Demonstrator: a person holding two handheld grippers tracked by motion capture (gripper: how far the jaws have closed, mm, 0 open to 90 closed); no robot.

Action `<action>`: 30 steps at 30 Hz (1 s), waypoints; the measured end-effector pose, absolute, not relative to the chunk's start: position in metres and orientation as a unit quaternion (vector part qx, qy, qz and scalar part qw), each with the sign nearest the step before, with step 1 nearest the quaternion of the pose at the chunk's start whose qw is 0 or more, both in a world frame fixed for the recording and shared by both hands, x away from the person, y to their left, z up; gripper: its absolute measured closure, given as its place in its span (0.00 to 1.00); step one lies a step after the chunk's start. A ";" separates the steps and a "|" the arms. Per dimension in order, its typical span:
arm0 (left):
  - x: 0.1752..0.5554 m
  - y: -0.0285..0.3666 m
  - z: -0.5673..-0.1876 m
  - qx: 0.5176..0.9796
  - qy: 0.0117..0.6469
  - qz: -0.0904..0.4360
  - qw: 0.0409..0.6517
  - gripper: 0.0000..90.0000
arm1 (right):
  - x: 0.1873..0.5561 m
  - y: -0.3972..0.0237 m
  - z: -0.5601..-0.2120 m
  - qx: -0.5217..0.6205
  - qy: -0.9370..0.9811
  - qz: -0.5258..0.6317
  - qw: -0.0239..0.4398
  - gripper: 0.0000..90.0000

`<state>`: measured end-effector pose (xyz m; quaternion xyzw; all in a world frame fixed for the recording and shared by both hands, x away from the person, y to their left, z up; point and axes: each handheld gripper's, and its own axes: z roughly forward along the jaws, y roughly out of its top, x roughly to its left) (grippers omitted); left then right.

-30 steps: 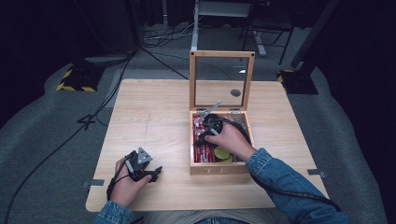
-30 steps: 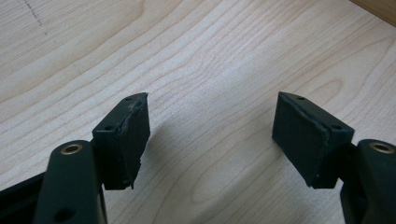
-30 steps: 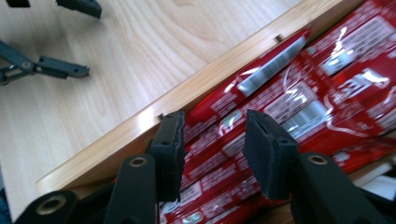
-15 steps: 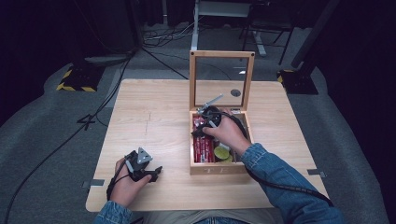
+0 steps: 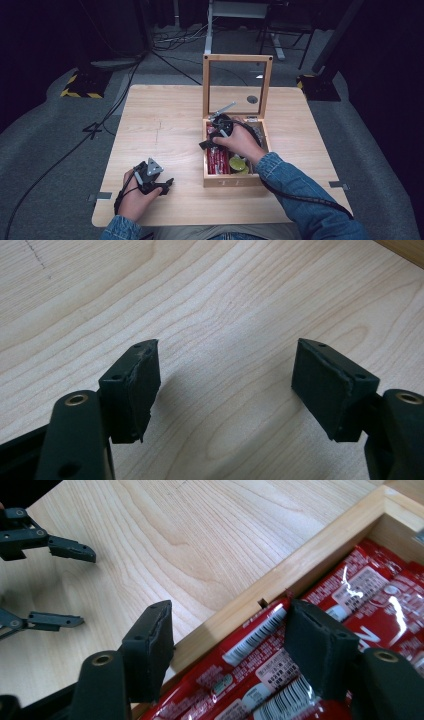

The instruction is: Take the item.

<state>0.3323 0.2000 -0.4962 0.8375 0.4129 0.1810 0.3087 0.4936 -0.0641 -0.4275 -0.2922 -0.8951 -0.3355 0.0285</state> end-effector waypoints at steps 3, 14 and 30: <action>0.332 0.200 -0.496 0.837 0.413 0.181 0.309 0.31 | 0.491 -0.060 -0.429 -0.285 -0.898 -0.335 0.011 0.39; 0.332 0.200 -0.496 0.839 0.411 0.182 0.307 0.31 | 0.487 -0.065 -0.424 -0.305 -0.884 -0.356 -0.004 0.58; 0.333 0.200 -0.496 0.840 0.411 0.179 0.307 0.31 | 0.473 -0.070 -0.401 -0.294 -0.882 -0.368 -0.014 0.99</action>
